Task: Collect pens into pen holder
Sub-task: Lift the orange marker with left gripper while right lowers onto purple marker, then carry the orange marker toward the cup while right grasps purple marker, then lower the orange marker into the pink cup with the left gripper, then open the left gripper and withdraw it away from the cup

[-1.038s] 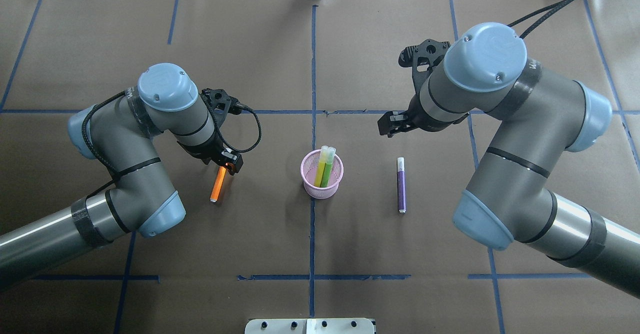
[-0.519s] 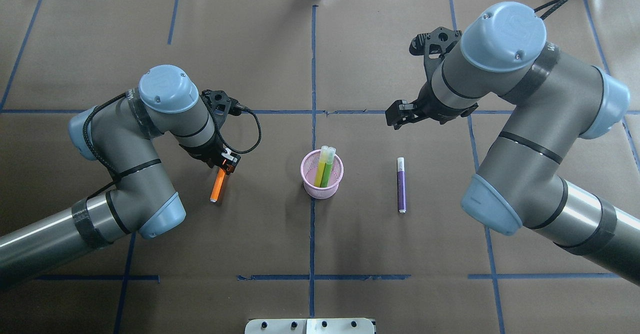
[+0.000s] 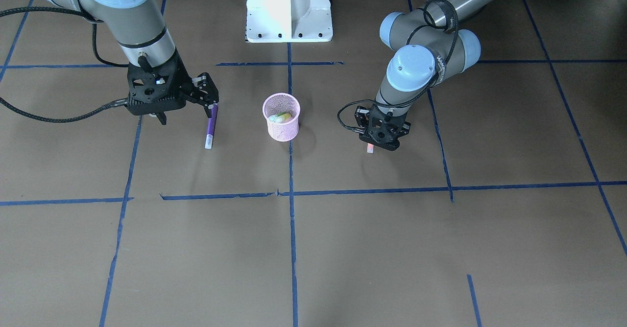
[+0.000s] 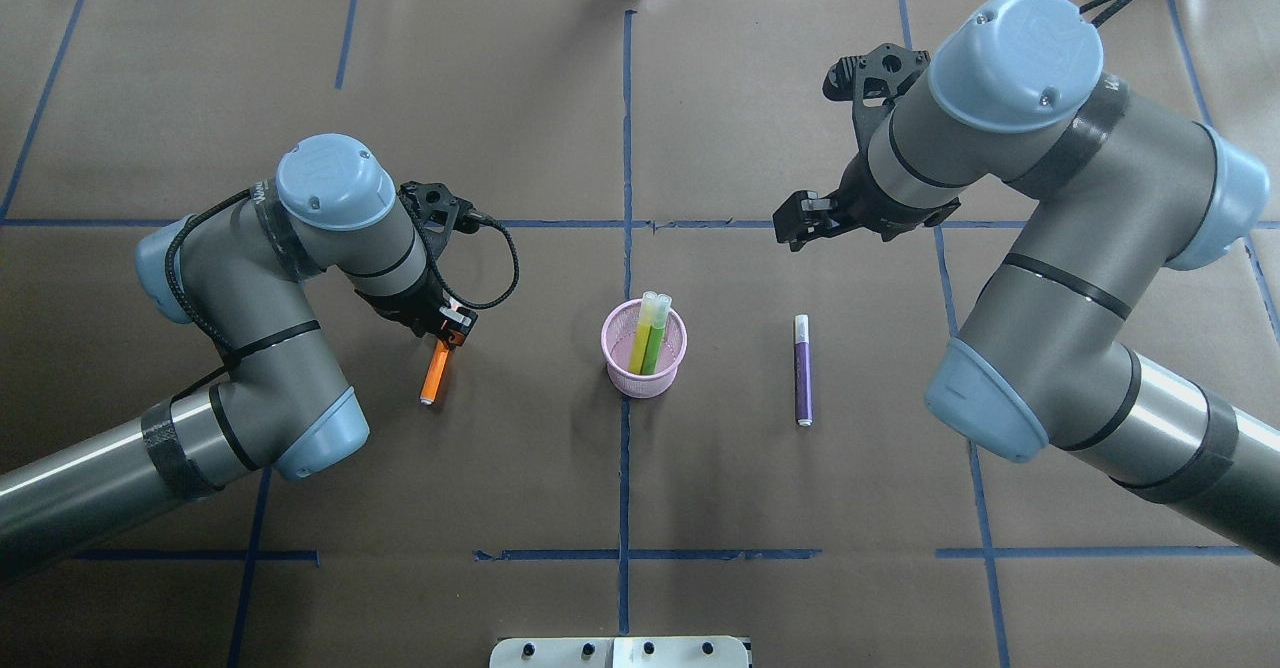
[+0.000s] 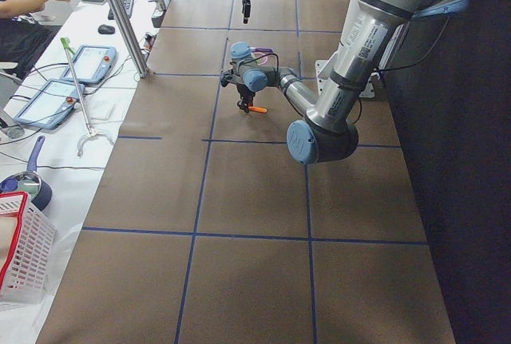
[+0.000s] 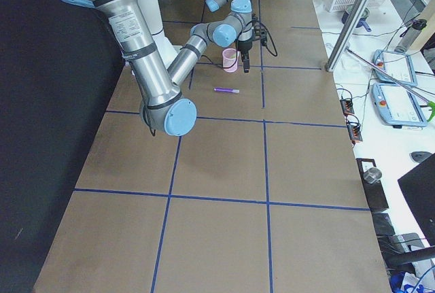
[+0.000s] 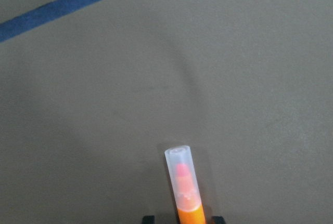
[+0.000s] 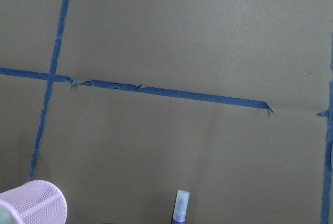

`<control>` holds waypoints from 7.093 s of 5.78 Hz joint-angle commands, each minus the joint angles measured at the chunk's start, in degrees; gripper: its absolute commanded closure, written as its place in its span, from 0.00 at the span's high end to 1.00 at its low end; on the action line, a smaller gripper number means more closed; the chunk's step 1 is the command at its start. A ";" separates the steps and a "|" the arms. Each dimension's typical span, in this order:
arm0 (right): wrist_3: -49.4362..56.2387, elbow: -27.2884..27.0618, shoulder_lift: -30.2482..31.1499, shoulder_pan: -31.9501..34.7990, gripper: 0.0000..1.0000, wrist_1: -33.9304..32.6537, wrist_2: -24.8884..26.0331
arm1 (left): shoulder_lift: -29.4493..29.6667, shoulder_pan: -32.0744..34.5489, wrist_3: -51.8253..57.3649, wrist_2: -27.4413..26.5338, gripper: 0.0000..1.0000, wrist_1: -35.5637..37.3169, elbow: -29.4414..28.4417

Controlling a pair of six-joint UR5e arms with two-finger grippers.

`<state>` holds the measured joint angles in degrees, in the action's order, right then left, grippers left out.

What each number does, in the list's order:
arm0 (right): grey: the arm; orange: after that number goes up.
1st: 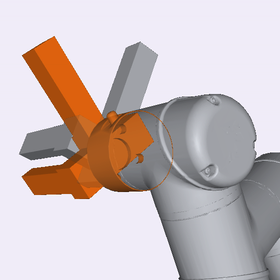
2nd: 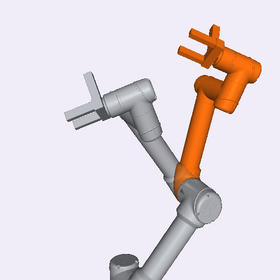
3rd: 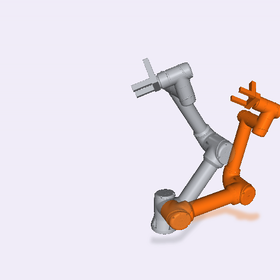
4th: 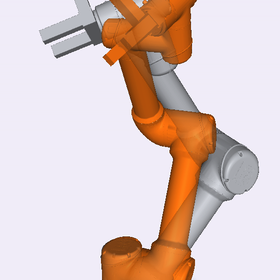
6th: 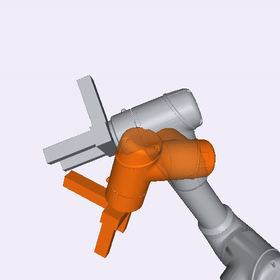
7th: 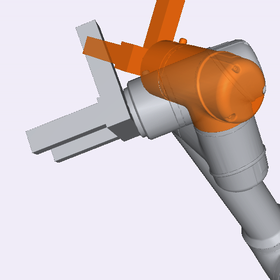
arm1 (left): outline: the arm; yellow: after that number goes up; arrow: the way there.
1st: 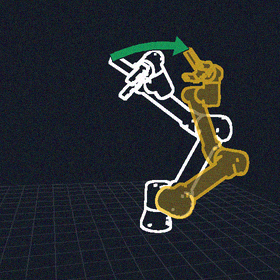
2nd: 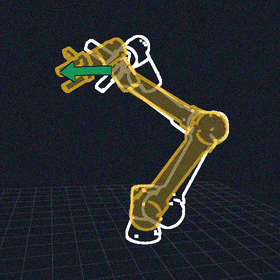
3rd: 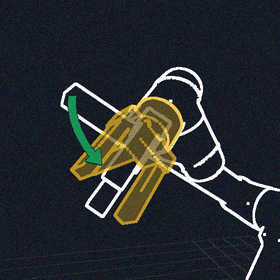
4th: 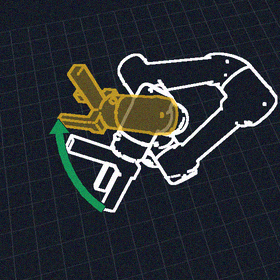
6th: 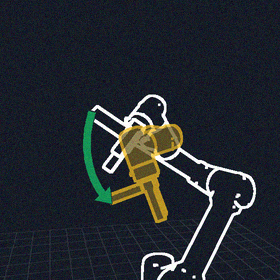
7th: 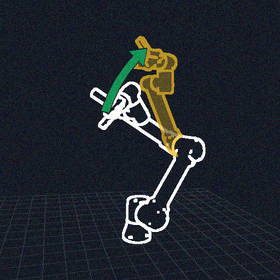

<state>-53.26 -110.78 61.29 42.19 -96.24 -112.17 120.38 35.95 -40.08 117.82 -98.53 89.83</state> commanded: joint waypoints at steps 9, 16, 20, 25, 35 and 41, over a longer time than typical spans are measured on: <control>-0.96 8.80 -0.20 -4.74 1.00 0.88 -0.33 | 3.70 6.94 -6.45 -6.70 0.00 -0.52 13.00; -17.21 17.79 -0.82 -5.80 1.00 8.97 -4.71 | 9.08 1.14 -22.67 -21.66 0.00 -4.65 15.64; -18.01 17.88 -0.03 -7.11 1.00 9.05 -5.50 | 8.65 -3.87 -23.46 -28.34 0.00 -11.23 14.94; -18.02 17.79 0.15 -8.00 1.00 9.05 -5.51 | 1.45 -15.18 -26.01 -46.41 0.00 -30.65 13.45; -18.37 18.84 -0.03 -8.70 1.00 11.68 -5.51 | 2.76 -18.47 -25.66 -49.27 1.00 -34.89 8.08; -18.37 18.14 -0.03 -8.35 1.00 11.78 -5.07 | 1.18 0.83 -18.34 -17.16 1.00 -0.93 18.98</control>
<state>-71.63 -92.45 61.18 33.74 -84.47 -117.45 122.03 32.93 -63.02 93.66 -104.77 108.39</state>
